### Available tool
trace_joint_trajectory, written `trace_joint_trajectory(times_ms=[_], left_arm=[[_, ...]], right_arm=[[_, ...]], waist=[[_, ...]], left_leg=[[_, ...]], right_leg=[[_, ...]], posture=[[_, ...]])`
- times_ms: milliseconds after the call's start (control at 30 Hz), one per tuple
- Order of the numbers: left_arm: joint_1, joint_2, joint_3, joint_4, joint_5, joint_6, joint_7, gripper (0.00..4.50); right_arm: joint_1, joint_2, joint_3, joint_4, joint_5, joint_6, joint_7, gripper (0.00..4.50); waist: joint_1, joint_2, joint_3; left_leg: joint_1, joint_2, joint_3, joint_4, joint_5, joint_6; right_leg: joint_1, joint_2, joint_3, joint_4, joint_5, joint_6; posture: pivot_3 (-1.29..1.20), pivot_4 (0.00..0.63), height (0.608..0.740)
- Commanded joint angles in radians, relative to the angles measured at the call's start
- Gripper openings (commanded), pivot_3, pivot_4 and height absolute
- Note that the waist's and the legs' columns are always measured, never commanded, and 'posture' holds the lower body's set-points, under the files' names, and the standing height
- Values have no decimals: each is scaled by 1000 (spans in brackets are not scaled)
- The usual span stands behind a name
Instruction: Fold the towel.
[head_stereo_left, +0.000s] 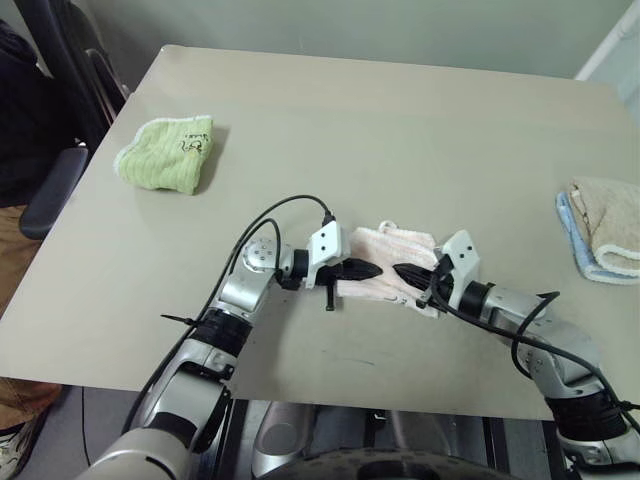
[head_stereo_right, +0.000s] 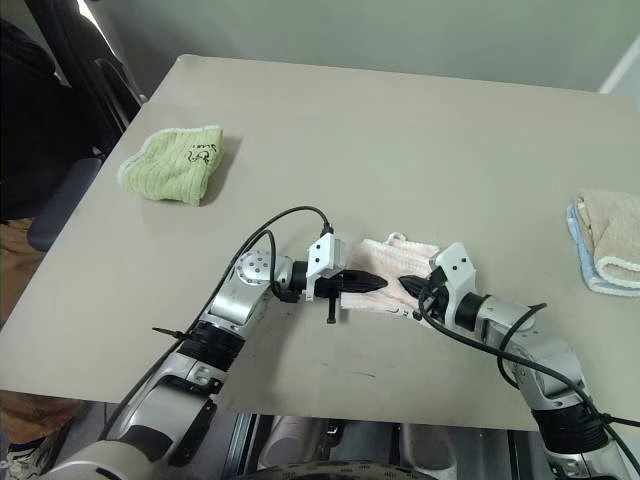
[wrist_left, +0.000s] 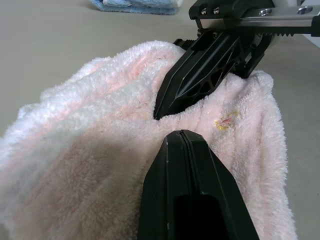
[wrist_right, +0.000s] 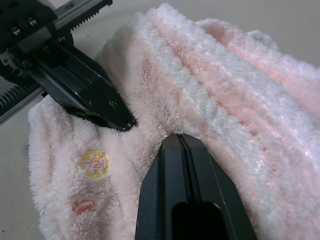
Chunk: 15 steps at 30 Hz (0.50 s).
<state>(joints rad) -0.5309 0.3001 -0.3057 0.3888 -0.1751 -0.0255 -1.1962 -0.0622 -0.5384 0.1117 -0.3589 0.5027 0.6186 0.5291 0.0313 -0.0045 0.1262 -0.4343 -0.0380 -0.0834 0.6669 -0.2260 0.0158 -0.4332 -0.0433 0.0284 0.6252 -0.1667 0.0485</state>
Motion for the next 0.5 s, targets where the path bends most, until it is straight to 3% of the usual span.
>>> trace_joint_trajectory(times_ms=[33, 267, 500], left_arm=[[-4, -19, 3, 32, 5, -8, 3, 17], [-25, -41, 10, 89, 22, -37, 8, 17], [-28, -44, 35, 122, 13, -57, 18, 17]], right_arm=[[1, 29, 1, 42, -42, -26, -10, 0], [-64, 58, -15, 130, -113, -123, 8, 0], [-129, 20, -95, 34, -29, -69, 65, 0]], waist=[[-1, 0, 0], [-2, 0, 0], [-2, 1, 0]], left_leg=[[0, 0, 0, 0, 0, 0], [11, 0, 0, 0, -4, -3], [10, -1, 0, 0, -3, -4]], right_leg=[[0, 0, 0, 0, 0, 0], [11, 0, 1, 0, -3, -6], [11, 0, 1, 0, -4, -5]], posture=[[0, 150, 733], [0, 150, 733], [0, 150, 733]])
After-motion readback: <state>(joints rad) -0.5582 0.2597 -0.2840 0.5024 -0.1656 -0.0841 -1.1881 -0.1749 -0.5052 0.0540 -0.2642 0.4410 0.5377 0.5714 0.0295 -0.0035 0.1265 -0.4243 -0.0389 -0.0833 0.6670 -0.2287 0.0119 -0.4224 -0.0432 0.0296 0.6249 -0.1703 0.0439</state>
